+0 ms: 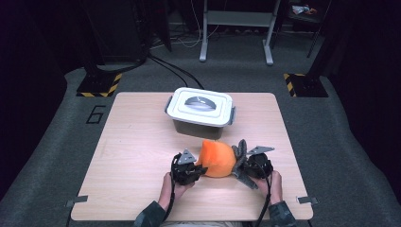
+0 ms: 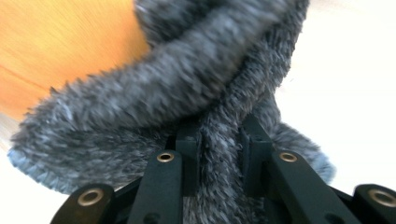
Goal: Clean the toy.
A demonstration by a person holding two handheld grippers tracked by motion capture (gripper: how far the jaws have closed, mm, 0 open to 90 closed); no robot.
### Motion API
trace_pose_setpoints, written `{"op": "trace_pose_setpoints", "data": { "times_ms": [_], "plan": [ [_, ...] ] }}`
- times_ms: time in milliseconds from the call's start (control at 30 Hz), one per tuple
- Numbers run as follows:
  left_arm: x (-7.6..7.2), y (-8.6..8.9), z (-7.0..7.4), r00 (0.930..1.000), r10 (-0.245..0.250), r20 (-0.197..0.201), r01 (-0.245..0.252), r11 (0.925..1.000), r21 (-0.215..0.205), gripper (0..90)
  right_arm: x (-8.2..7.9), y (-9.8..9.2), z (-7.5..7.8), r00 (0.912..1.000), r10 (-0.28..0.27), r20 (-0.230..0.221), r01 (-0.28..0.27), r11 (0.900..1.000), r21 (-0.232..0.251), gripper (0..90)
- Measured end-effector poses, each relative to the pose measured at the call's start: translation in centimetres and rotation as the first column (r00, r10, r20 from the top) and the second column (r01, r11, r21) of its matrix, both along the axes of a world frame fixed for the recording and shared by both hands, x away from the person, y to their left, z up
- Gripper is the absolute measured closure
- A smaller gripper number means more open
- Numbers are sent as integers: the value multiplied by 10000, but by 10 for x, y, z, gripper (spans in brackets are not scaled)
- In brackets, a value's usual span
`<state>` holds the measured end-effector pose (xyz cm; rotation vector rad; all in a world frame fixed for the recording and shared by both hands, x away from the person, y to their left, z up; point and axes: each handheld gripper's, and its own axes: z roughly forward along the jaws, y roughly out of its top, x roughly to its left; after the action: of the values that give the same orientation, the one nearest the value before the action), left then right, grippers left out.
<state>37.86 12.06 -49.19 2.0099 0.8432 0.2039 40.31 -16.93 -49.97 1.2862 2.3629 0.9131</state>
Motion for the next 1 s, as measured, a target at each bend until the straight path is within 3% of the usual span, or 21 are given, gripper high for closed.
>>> {"op": "trace_pose_setpoints", "data": {
  "times_ms": [133, 300, 467, 600, 700, 767, 1000],
  "plan": [
    [1, 1, 0, 10000, 34, -17, -34, 10000, -92, 800, -1, -1, 3, 9999, -135, -34, 135, 9999, 71, 739],
    [0, 1, 0, 10000, 67, 9, -67, 9999, -111, 800, -7, -9, 17, 9994, -87, 341, 78, 9996, 281, 741],
    [0, 1, 0, 10000, -9, 23, 10, 10000, -64, 799, -16, -7, 40, 9942, 184, 1057, -249, 9979, 599, 740],
    [0, 0, 0, 10000, 9, 52, -9, 10000, -94, 798, -23, 7, 61, 9851, 641, 1597, -759, 9947, 692, 739],
    [0, 1, 1, 10000, -29, 65, 29, 10000, -14, 789, -19, 21, 56, 9866, 1016, 1275, -1082, 9931, 460, 737],
    [0, 1, 1, 9999, -81, 89, 82, 10000, -26, 775, -16, 28, 47, 9861, 1026, 1305, -1055, 9943, 153, 738],
    [-3, 4, 1, 9980, -53, 625, 48, 10000, 87, 590, -15, 22, 46, 9884, 988, 1157, -1030, 9942, 311, 738]
  ]
}}
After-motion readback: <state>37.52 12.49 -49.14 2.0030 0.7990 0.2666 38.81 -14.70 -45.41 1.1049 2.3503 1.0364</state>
